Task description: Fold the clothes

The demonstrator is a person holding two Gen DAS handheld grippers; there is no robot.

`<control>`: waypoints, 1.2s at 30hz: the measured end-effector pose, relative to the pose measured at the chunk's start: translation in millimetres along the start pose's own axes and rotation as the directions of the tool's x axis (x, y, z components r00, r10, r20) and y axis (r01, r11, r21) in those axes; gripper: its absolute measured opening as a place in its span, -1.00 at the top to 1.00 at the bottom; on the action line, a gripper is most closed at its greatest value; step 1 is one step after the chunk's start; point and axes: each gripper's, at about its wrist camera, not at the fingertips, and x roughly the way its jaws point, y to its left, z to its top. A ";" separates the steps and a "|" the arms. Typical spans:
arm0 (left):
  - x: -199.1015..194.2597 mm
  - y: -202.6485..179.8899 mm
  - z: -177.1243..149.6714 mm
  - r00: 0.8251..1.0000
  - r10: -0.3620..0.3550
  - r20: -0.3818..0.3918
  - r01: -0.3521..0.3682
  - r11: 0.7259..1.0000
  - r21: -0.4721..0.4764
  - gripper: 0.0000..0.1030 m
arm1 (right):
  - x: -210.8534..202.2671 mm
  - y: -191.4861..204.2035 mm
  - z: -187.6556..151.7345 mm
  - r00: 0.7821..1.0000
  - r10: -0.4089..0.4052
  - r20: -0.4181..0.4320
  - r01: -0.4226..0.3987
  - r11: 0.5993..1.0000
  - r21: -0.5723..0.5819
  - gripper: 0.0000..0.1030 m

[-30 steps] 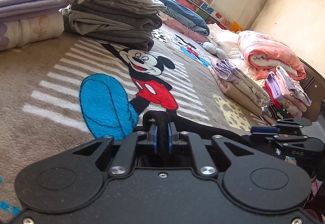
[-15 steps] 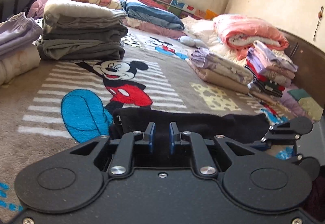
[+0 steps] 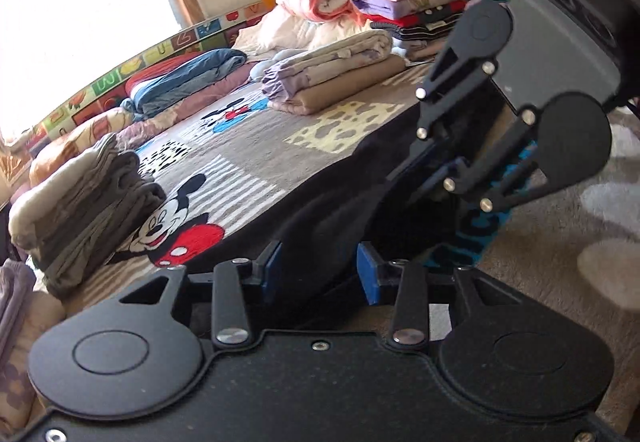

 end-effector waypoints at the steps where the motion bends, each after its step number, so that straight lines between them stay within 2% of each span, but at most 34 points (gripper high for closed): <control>1: 2.0 -5.5 0.6 1.000 0.010 -0.002 -0.010 0.999 0.032 0.22 | -3.0 -6.1 -0.5 1.000 0.017 0.015 -0.018 0.999 0.047 0.69; 5: 13.1 -17.0 2.1 0.998 0.066 -0.014 -0.064 0.993 0.098 0.22 | -12.7 -31.1 -5.8 0.995 0.066 0.072 -0.080 0.974 0.211 0.71; 7: 16.9 -22.6 3.1 0.996 0.087 -0.011 -0.085 0.987 0.139 0.22 | -16.2 -39.9 -8.1 0.992 0.085 0.093 -0.106 0.961 0.257 0.71; 9: 22.4 -32.4 2.8 0.990 0.139 -0.009 -0.134 0.969 0.208 0.20 | -17.8 -44.9 -9.7 0.989 0.107 0.101 -0.131 0.952 0.276 0.71; 11: 31.1 -39.8 -0.4 0.975 0.221 -0.025 -0.204 0.933 0.296 0.19 | -17.9 -47.0 -10.5 0.986 0.131 0.106 -0.156 0.949 0.274 0.71; 14: 36.8 -45.3 -11.6 0.954 0.295 -0.045 -0.247 0.865 0.437 0.21 | -19.0 -50.4 -11.7 0.979 0.167 0.116 -0.194 0.941 0.277 0.71; 15: 37.2 -44.2 -14.2 0.949 0.311 -0.051 -0.253 0.849 0.464 0.40 | -19.7 -51.8 -12.3 0.976 0.181 0.119 -0.208 0.937 0.280 0.71; 16: 36.9 -40.9 -15.6 0.945 0.321 -0.059 -0.256 0.842 0.475 0.85 | -20.3 -53.2 -12.8 0.973 0.196 0.120 -0.222 0.932 0.285 0.71; 20: 30.0 -31.6 -15.1 0.941 0.330 -0.072 -0.249 0.822 0.512 0.91 | -18.3 -47.9 -12.7 0.974 0.211 0.081 -0.224 0.949 0.220 0.71; 23: 41.9 -35.6 -26.3 0.940 0.317 -0.122 -0.197 0.802 0.563 0.92 | -10.9 -24.9 -10.9 0.984 0.178 -0.011 -0.177 0.982 0.057 0.71; 25: 48.4 -39.6 -31.6 0.938 0.322 -0.132 -0.187 0.786 0.590 0.93 | -6.4 -14.3 -13.1 0.987 0.155 -0.042 -0.155 0.988 -0.005 0.71; 28: 43.1 -31.9 -26.2 0.943 0.300 -0.143 -0.177 0.817 0.548 0.87 | -2.5 -2.2 -16.7 0.990 0.120 -0.070 -0.125 0.990 -0.069 0.71; 30: 28.4 -22.1 -18.4 0.959 0.231 -0.162 -0.127 0.865 0.485 0.87 | -8.4 1.3 -16.8 0.992 0.101 -0.071 -0.108 0.990 -0.089 0.68; 32: 7.9 -9.9 -7.8 0.975 0.148 -0.168 -0.071 0.916 0.395 0.72 | -19.0 2.4 -18.4 0.992 0.110 -0.065 -0.116 0.990 -0.085 0.68; 33: -5.0 -1.3 -0.2 0.983 0.117 -0.138 -0.066 0.942 0.328 0.47 | -25.4 0.9 -19.4 0.990 0.125 -0.062 -0.129 0.989 -0.066 0.65; 34: -17.0 8.1 7.7 0.991 0.097 -0.092 -0.070 0.964 0.257 0.24 | -31.5 -2.5 -20.5 0.988 0.146 -0.052 -0.147 0.989 -0.032 0.52; 35: -25.5 18.2 15.5 0.994 0.097 -0.042 -0.088 0.981 0.172 0.21 | -37.3 -7.9 -21.8 0.986 0.162 -0.027 -0.161 0.987 0.022 0.39; 36: -27.8 28.9 22.3 0.994 0.105 -0.003 -0.105 0.992 0.071 0.22 | -41.9 -14.2 -23.8 0.986 0.164 0.011 -0.164 0.982 0.089 0.36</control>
